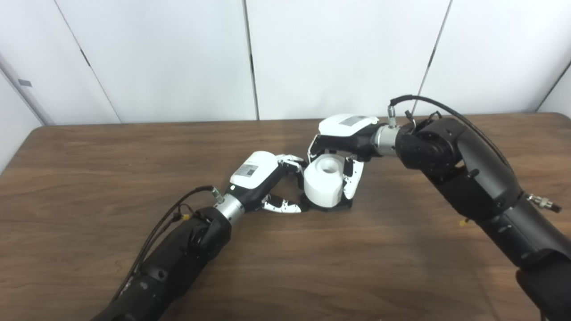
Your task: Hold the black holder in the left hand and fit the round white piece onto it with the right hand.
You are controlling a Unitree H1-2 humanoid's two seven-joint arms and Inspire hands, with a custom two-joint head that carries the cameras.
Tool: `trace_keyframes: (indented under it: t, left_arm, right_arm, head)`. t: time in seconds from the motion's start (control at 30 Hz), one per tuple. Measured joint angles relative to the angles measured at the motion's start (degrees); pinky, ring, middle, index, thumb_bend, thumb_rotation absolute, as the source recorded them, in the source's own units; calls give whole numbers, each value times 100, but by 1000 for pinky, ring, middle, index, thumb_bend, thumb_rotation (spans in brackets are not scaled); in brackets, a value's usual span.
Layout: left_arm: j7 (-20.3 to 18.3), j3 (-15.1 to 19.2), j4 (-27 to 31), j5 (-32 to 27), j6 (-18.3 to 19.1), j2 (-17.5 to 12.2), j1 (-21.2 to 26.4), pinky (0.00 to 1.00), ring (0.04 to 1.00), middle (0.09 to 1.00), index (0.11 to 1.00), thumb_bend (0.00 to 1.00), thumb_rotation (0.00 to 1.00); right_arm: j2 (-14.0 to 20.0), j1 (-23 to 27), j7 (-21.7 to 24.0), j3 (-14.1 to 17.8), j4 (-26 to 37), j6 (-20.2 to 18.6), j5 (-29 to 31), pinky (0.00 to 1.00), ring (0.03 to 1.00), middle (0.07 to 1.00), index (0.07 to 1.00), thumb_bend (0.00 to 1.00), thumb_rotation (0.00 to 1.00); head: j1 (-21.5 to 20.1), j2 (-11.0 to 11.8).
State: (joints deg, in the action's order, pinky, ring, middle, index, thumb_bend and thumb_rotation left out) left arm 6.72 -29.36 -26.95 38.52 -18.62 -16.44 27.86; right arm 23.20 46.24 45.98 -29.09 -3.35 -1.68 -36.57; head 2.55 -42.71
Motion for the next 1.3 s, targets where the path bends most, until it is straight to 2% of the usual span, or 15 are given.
trace_keyframes:
  t: [0.43,0.87,1.03,1.17,1.23,1.3]
  left_arm:
    - [127,-7,-103,2,-21,45,32,628,776,785,478,524,72]
    - [143,-24,-103,5,-21,47,29,623,772,788,478,524,73]
    - [146,-27,-117,5,-32,46,36,622,769,784,478,523,73]
    - [166,-33,-172,5,-67,46,66,628,774,787,478,524,72]
    - [170,-34,-175,5,-70,47,66,631,775,785,478,524,72]
    - [172,-31,-188,3,-88,47,66,633,775,783,478,524,73]
  right_arm:
    - [-41,-71,-66,274,-15,-49,3,684,826,881,942,942,275]
    - [-16,-67,-46,352,13,-48,19,720,869,919,990,1000,290]
    - [111,66,533,362,292,-490,194,741,904,959,1000,1000,282]
    - [332,323,950,564,695,-1000,419,720,909,966,1000,1000,278]
    - [484,447,1070,661,837,-1118,581,734,909,961,990,1000,289]
    - [597,491,1080,797,885,-1165,770,764,913,948,961,1000,256]
  head:
    - [-35,26]
    - [-26,18]
    - [-53,52]
    - [-70,88]
    - [-70,88]
    - [-70,97]
